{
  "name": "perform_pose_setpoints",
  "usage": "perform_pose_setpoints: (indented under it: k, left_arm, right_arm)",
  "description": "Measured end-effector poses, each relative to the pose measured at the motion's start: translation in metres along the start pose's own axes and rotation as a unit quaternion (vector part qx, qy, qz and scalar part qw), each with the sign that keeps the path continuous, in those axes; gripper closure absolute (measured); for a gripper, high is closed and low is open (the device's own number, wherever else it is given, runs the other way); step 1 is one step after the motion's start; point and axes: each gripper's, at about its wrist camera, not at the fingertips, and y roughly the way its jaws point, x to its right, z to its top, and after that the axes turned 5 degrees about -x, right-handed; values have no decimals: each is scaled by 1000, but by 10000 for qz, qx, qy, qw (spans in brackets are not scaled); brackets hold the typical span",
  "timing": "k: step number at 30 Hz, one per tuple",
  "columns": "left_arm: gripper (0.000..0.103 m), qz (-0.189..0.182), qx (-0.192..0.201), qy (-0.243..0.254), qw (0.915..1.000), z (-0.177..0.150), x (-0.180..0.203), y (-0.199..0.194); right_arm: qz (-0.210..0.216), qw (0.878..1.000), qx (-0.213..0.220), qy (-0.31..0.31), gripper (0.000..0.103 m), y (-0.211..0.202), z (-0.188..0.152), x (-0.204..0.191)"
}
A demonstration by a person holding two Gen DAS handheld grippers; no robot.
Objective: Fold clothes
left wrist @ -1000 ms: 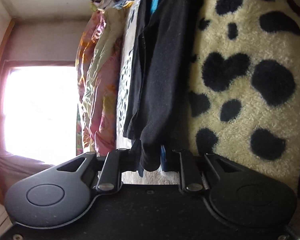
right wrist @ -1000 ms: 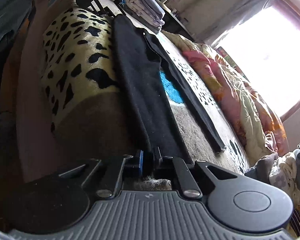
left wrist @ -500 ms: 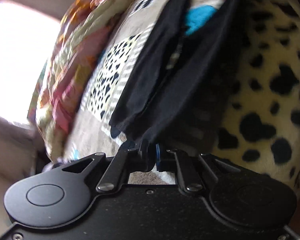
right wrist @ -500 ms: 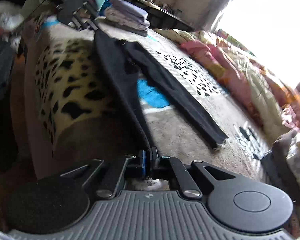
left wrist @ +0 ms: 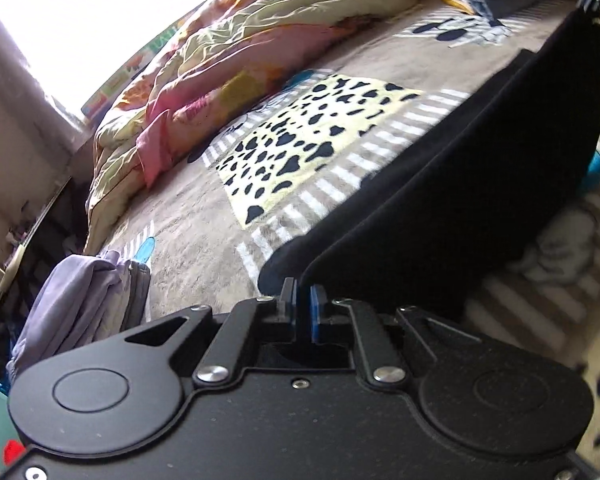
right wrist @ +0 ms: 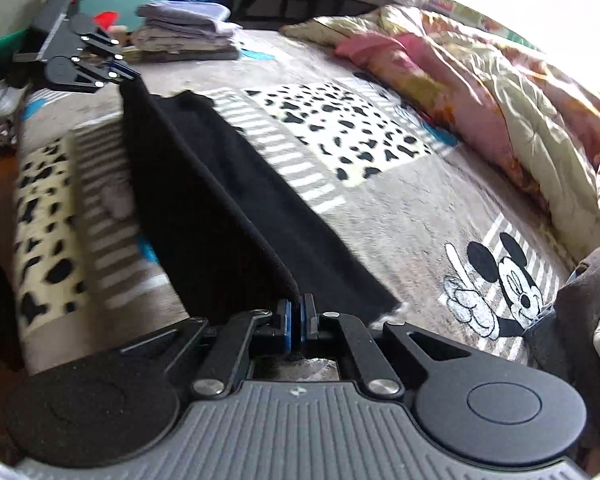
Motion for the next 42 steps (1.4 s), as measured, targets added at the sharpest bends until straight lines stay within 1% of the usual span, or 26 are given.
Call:
perform_pose_setpoints:
  k: [8, 10, 13, 16, 21, 26, 29, 35, 42]
  left_arm:
    - [97, -2, -143, -202, 9997, 34, -24, 18]
    - [97, 13, -212, -236, 9995, 43, -24, 25]
    - [97, -14, -407, -236, 9989, 49, -19, 45]
    - [97, -35, -587, -239, 9980, 49, -18, 61]
    - [98, 9, -675, -398, 9969, 43, -26, 68]
    - [99, 142, -649, -401, 9970, 43, -18, 80]
    - [100, 200, -635, -406, 9969, 44, -15, 83]
    - [101, 409, -562, -573, 9959, 43, -21, 82]
    - [102, 446, -599, -721, 9946, 39, -21, 91]
  right_arm:
    - [94, 9989, -132, 434, 98, 38, 9, 44]
    - [159, 9983, -212, 513, 98, 49, 10, 54]
    - [317, 9963, -352, 720, 98, 67, 10, 70]
    - [438, 9940, -389, 925, 98, 82, 11, 82]
    - [559, 9916, -395, 1101, 98, 94, 15, 94]
    - [646, 9882, -578, 1261, 98, 109, 17, 103]
    - [665, 9860, -601, 1408, 98, 115, 15, 106]
    - [641, 9863, -575, 1407, 98, 116, 14, 105]
    - [612, 9867, -612, 1376, 98, 117, 12, 103]
